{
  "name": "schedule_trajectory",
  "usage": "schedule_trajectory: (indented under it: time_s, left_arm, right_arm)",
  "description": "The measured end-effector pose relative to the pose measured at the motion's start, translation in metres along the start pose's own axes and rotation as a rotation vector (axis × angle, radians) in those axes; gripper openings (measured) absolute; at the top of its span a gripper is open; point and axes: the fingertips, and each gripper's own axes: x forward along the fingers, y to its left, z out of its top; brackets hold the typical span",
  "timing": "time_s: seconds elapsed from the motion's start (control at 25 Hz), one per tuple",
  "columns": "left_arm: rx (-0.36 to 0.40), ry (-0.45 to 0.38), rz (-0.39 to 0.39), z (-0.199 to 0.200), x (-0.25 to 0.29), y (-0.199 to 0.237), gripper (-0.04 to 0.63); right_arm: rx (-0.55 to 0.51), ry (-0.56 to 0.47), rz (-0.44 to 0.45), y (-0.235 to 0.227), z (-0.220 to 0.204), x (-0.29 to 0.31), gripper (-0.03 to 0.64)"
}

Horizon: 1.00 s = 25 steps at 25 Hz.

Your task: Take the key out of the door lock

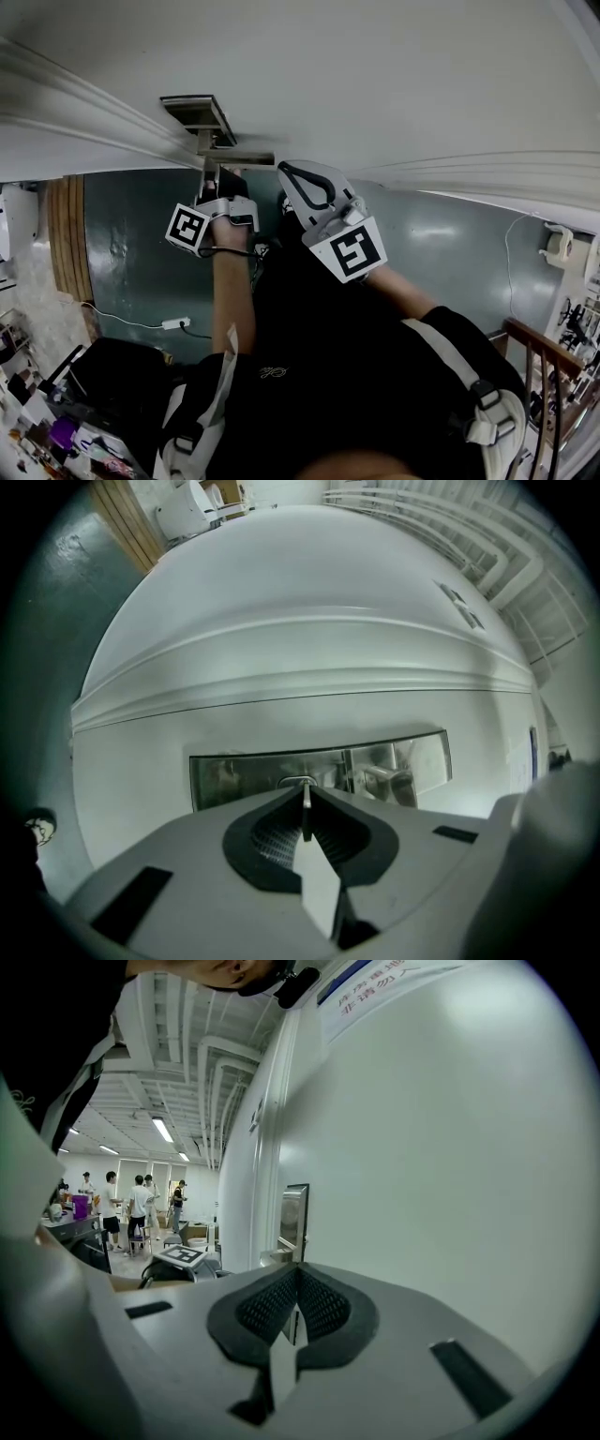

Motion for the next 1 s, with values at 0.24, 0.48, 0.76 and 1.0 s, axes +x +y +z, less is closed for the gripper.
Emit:
schedule_trajectory:
  time_s: [0.24,0.48,0.76,1.0]
  left_arm:
    - [0.01,0.003,0.002,-0.001,0.0,0.0,0.034]
    - [-0.003,0.0,0.008,-0.001,-0.001,0.002,0.034]
    - [-0.002,-0.005,0.005,0.001,-0.005,0.002,0.034]
    - [-0.01,-0.002,0.0,-0.002,-0.006,0.001,0.034]
  right_arm:
    - [0.004,0.003,0.007,0.003,-0.002,0.0,0.009]
    - [0.003,0.01,0.014,0.006,-0.005,0.001,0.009]
    - [0.009,0.009,0.013,0.007,-0.006,0.0,0.009]
    - [0.005,0.009,0.021,0.012,-0.006,0.0,0.009]
